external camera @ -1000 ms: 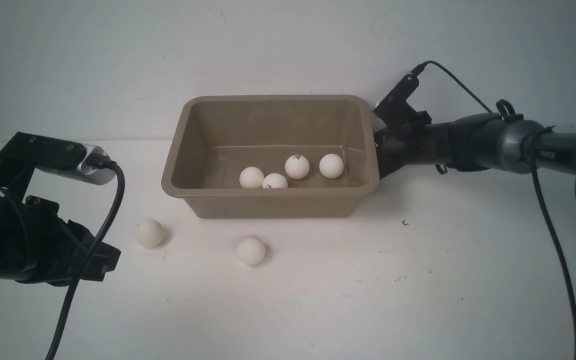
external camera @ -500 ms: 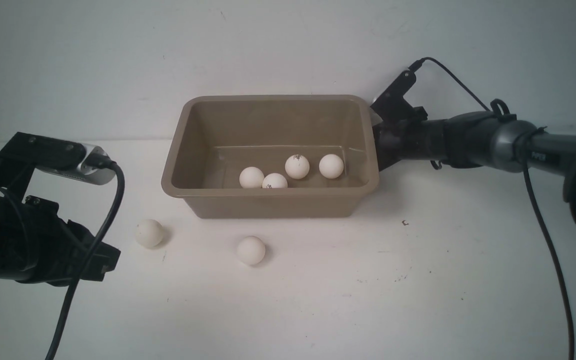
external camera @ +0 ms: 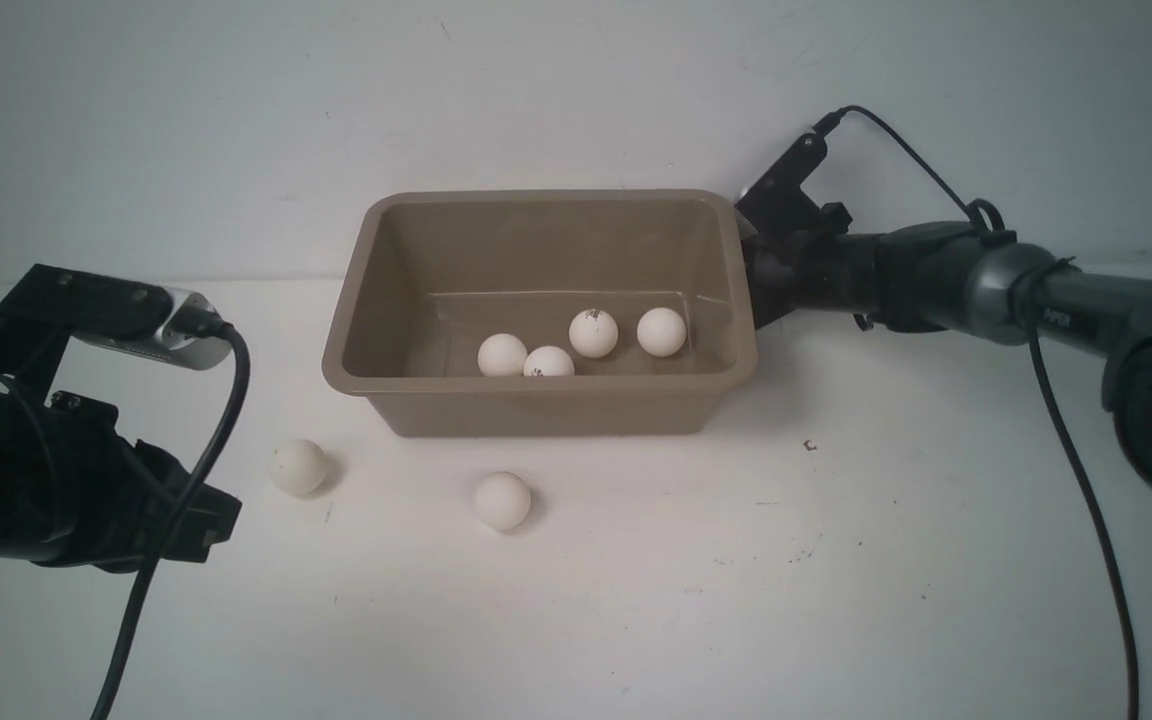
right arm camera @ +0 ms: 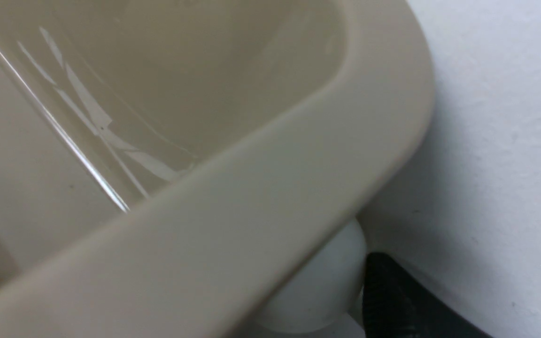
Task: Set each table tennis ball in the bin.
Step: Use the right arm to clamp the table tennis ball closest to it, then use the right arm to put the table tennis ball into the box
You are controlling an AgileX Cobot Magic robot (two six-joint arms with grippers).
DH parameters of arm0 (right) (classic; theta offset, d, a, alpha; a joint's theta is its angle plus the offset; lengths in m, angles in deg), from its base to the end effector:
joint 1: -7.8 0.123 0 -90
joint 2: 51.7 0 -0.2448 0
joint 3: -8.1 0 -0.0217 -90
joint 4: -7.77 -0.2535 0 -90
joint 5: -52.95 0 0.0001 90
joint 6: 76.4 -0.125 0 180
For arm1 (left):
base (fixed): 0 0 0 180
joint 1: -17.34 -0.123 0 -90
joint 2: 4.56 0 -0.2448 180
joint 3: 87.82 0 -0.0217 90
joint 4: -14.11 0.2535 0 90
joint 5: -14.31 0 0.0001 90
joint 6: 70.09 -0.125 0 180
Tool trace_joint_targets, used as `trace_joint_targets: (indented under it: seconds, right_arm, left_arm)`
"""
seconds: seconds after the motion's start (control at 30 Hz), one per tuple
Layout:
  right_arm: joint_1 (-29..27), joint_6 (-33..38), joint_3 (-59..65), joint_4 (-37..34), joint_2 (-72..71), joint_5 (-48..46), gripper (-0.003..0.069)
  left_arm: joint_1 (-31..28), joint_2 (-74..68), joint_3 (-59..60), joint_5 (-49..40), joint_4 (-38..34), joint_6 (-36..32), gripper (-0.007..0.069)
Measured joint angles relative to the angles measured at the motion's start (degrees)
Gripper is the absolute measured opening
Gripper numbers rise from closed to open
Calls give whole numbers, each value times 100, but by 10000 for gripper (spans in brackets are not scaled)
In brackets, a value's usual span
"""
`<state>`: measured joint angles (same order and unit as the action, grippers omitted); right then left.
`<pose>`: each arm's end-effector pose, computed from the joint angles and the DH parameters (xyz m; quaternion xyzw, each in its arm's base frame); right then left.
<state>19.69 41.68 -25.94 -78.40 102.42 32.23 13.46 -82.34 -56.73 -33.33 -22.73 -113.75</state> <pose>0.5292 0.1566 0.0604 -0.4033 0.7629 0.0695 0.5005 0.2540 -0.0383 0.2036 0.1647 0.9282 -0.1710 0.2864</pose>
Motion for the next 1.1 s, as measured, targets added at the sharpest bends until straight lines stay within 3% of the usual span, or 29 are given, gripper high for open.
trace_joint_targets:
  seconds: [0.33, 0.5, 0.63, 0.77, 0.93, 1.1]
  right_arm:
    - [5, -466, 5, 373, -69, 75, 348]
    - [-83, -1378, 138, 1320, -437, 24, 348]
    - [-356, -2391, 485, 2436, -950, -367, 348]
    - [-620, -3088, 718, 3082, -1303, -912, 348]
    - [-620, -3413, 759, 3304, -1741, -1520, 348]
    - [-124, -3626, 753, 3176, -2179, -1905, 348]
  left_arm:
    - [0, 0, 0, 0, 0, 0, 31]
    - [0, 0, 0, 0, 0, 0, 31]
    - [0, 0, 0, 0, 0, 0, 31]
    - [0, 0, 0, 0, 0, 0, 31]
    - [0, 0, 0, 0, 0, 0, 31]
    - [0, 0, 0, 11, 0, 0, 31]
